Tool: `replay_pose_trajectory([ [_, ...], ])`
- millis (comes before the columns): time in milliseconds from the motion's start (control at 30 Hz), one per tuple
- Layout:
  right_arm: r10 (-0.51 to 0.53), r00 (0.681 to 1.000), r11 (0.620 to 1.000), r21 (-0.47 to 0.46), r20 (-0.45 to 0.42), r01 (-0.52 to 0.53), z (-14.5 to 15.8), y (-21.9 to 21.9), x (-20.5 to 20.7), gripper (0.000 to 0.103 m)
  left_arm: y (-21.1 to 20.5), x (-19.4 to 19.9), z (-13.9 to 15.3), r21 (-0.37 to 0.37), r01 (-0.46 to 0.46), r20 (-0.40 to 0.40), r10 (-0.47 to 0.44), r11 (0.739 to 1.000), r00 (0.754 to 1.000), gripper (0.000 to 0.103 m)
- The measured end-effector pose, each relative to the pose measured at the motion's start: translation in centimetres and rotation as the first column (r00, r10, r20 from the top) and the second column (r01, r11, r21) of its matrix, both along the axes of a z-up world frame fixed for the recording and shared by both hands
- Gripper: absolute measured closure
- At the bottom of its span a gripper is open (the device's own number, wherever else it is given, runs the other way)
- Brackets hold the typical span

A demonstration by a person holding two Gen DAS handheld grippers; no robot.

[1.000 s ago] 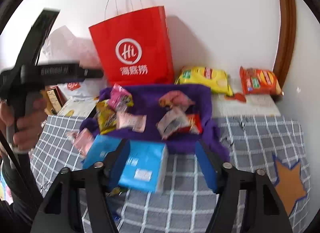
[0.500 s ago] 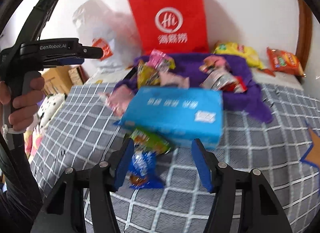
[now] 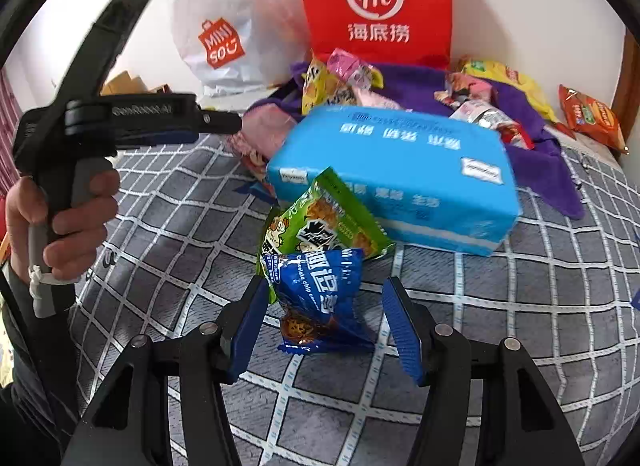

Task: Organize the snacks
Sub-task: 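Grasp the blue chocolate chip bag with the right tool while the left reaches the pink peach packet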

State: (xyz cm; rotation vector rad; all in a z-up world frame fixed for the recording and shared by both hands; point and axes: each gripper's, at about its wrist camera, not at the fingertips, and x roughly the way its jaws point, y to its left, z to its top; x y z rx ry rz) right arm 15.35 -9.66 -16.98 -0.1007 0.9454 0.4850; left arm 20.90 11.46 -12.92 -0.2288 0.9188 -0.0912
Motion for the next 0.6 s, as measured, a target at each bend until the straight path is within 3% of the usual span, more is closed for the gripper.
replay_pose_trajectory([
  [100,0.010,1.000,1.000,-0.011,-0.014,-0.010,-1.0,0.6,0.5,0.044,0.5,-0.2,0.0,-0.037,-0.013,0.024,0.014,0.999,1.000,0.032],
  [167,0.017,0.999,0.999,-0.027,-0.027,-0.018,-1.6,0.8,0.7,0.051,0.6,-0.1,-0.4,-0.044,-0.005,0.027,0.006,0.999,1.000,0.032],
  [200,0.024,0.999,0.999,-0.024,-0.031,-0.025,-1.7,0.9,0.8,0.057,0.4,0.0,-0.5,-0.033,0.000,0.024,0.001,0.999,1.000,0.032],
  [300,0.014,1.000,1.000,-0.008,-0.023,-0.015,-1.3,0.3,0.7,0.060,-0.2,0.0,-0.7,0.009,0.016,0.029,-0.016,1.000,0.999,0.032],
  [467,0.010,0.997,1.000,0.018,0.077,-0.011,1.0,-2.0,-0.7,0.060,-0.7,0.0,-0.9,0.012,0.022,0.030,-0.022,1.000,0.999,0.032],
  [600,-0.054,0.987,0.999,0.006,0.149,0.054,1.6,-5.6,-0.4,0.060,-0.8,-0.1,-0.7,-0.004,0.029,0.054,-0.029,1.000,0.998,0.032],
])
